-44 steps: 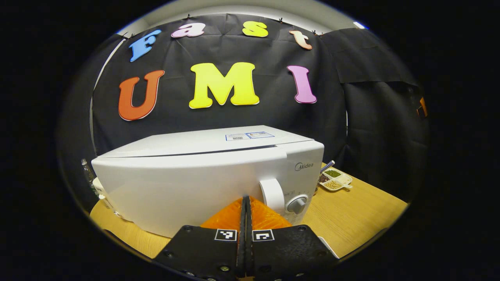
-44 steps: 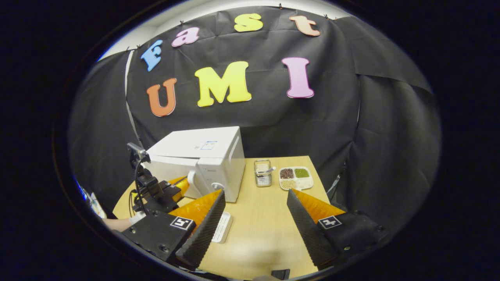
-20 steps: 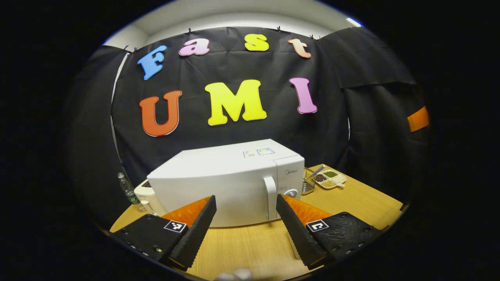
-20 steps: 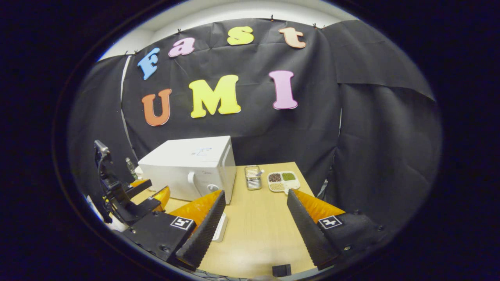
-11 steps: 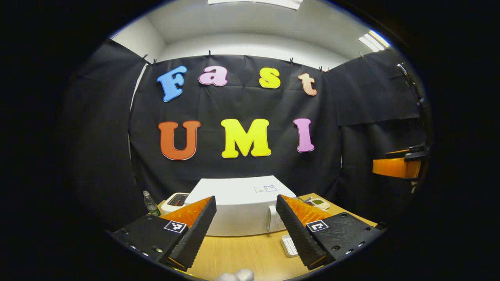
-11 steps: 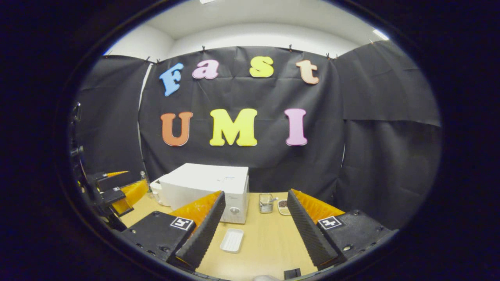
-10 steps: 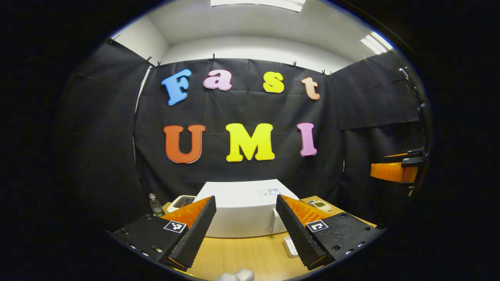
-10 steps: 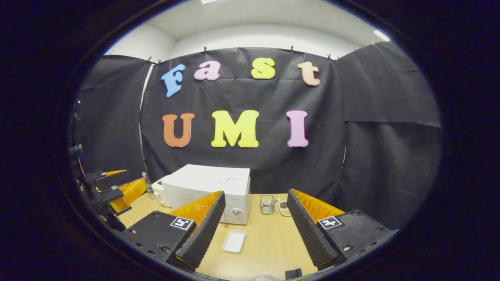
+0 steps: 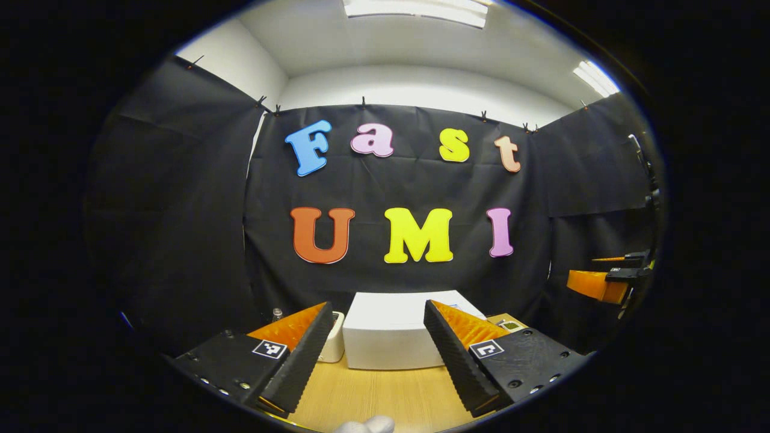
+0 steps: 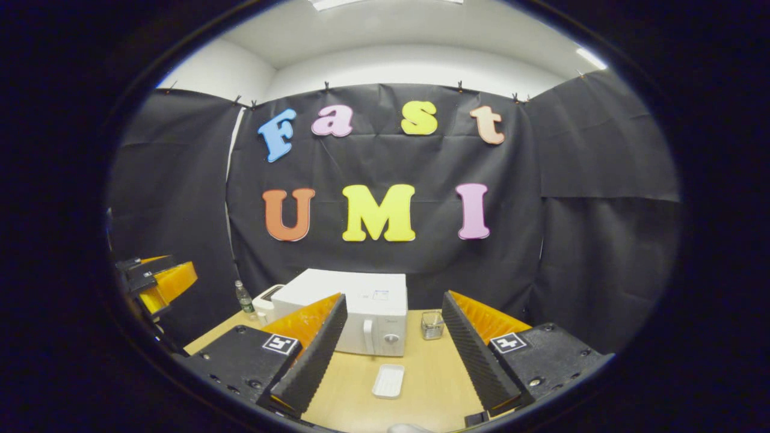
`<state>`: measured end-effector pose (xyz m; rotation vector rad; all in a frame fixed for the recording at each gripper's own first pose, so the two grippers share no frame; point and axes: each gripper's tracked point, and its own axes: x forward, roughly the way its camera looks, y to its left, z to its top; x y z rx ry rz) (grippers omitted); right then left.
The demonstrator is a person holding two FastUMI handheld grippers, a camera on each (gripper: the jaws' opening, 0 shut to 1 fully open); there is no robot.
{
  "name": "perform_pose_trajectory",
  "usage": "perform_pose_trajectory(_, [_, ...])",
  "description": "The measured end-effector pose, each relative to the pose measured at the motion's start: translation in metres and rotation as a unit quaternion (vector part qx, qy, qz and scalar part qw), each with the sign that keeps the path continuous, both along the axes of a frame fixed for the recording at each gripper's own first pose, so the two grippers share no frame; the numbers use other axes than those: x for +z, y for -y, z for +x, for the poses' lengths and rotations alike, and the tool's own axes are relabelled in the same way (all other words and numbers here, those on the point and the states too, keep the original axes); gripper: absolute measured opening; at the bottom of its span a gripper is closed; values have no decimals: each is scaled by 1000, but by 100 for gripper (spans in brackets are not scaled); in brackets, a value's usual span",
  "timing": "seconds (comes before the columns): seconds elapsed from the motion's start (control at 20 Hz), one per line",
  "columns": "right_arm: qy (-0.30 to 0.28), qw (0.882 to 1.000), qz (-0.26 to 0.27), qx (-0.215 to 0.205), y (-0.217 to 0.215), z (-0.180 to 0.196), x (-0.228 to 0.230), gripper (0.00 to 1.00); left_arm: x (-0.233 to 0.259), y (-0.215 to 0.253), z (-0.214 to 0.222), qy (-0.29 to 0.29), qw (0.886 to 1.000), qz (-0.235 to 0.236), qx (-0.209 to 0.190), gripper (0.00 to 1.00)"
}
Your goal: Open the microwave oven with the left hand, put the food in, and close the microwave oven.
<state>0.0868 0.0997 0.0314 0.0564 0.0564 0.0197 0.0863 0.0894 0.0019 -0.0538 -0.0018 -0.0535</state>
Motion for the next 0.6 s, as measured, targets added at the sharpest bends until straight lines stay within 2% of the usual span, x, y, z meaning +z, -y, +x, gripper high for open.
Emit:
perform_pose_trajectory(0.05, [1, 1000, -1, -1, 0, -1, 2, 91, 2, -2, 0, 1, 1000, -1, 3, 94])
perform_pose_trajectory(0.15, [0, 1000, -2, -3, 0, -2, 3, 91, 4, -8, 2, 2, 1000, 4, 8, 94])
perform_pose_trajectory(0.2, [0, 1000, -3, -4, 2, -2, 3, 100, 4, -10, 3, 1, 1000, 8, 11, 94])
perform_pose_trajectory(0.25, [0, 1000, -1, -6, 3, -3, 5, 100, 7, -10, 2, 6, 1000, 8, 10, 94])
perform_pose_trajectory(0.3, [5, 1000, -1, -8, 4, -3, 7, 91, 8, -8, 4, 6, 1000, 8, 9, 94])
perform_pose_trajectory(0.35, [7, 1000, -2, -11, 6, -4, 9, 100, 5, -8, 4, 4, 1000, 8, 9, 94])
perform_pose_trajectory(0.45, [12, 1000, 1, -13, 7, -5, 12, 91, 5, -7, 5, 2, 1000, 10, 7, 94])
perform_pose_trajectory(0.5, [14, 1000, 4, -16, 8, -5, 13, 100, 6, -6, 5, 1, 1000, 11, 4, 94])
perform_pose_trajectory(0.55, [15, 1000, 5, -17, 9, -6, 14, 91, 5, -4, 5, 0, 1000, 10, 1, 94])
perform_pose_trajectory(0.6, [15, 1000, 6, -20, 10, -6, 15, 91, 7, -4, 4, 3, 1000, 11, 0, 94])
